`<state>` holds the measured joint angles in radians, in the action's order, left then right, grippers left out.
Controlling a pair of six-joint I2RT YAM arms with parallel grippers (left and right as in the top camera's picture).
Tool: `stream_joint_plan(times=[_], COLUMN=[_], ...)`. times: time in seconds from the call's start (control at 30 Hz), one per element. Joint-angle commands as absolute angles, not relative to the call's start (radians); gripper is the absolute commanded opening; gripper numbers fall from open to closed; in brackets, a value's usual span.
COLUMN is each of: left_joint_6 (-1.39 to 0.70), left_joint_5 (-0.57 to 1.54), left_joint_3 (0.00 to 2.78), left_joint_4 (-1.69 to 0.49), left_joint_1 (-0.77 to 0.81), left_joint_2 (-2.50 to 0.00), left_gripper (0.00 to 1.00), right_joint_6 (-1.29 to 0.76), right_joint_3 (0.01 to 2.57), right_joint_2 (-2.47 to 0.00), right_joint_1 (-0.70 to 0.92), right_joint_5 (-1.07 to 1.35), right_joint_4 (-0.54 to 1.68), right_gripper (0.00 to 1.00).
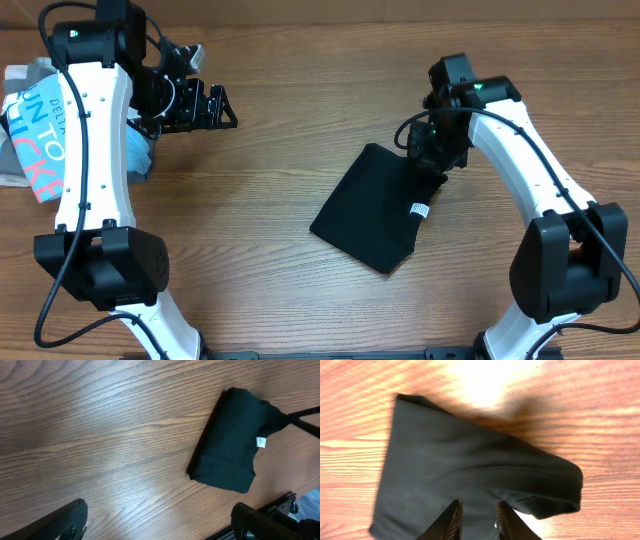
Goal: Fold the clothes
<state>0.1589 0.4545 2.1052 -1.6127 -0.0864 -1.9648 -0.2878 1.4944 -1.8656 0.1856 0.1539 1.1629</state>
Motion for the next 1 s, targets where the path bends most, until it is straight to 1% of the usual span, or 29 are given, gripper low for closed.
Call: stream_joint_plan(times=[0.0, 0.17, 0.4, 0.43, 0.53, 0.7, 0.83, 0.97], left_joint_6=[0.153, 0.153, 0.153, 0.153, 0.153, 0.153, 0.153, 0.153], left_joint_5=[0.452, 0.452, 0.452, 0.452, 0.452, 0.452, 0.452, 0.452], left_joint_3=[2.103, 2.103, 2.103, 2.103, 2.103, 2.103, 2.103, 2.103], left_joint_4=[-1.615, -1.615, -1.617, -1.618, -1.618, -1.619, -1.618, -1.615], left_joint_1=[-0.084, -0.084, -0.083, -0.084, -0.084, -0.084, -0.084, -0.084], left_joint_2=[-1.975, -1.975, -1.975, -1.975, -1.975, -1.975, -1.975, -1.975], left_gripper=[0.94, 0.94, 0.94, 0.94, 0.94, 0.94, 0.94, 0.94], right_joint_6=[-0.281, -0.281, -0.316, -0.316, -0.329, -0.345, -0.375, -0.311], right_joint_3=[1.419, 1.345, 1.283, 1.273, 1.262, 1.272, 1.320, 1.363], right_joint_2=[-1.857, -1.857, -1.857, -1.857, -1.857, -1.855, -1.827, -1.735], right_joint_1=[0.165, 0.160, 0.113, 0.097, 0.054, 0.010, 0.010, 0.022], right_joint_5=[0.175, 0.176, 0.101, 0.101, 0.096, 0.152, 0.160, 0.241], right_joint_4=[1.148, 1.106, 1.097, 1.101, 1.105, 1.111, 1.173, 1.178], right_gripper=[0.26, 0.26, 0.26, 0.25, 0.04, 0.04, 0.04, 0.04])
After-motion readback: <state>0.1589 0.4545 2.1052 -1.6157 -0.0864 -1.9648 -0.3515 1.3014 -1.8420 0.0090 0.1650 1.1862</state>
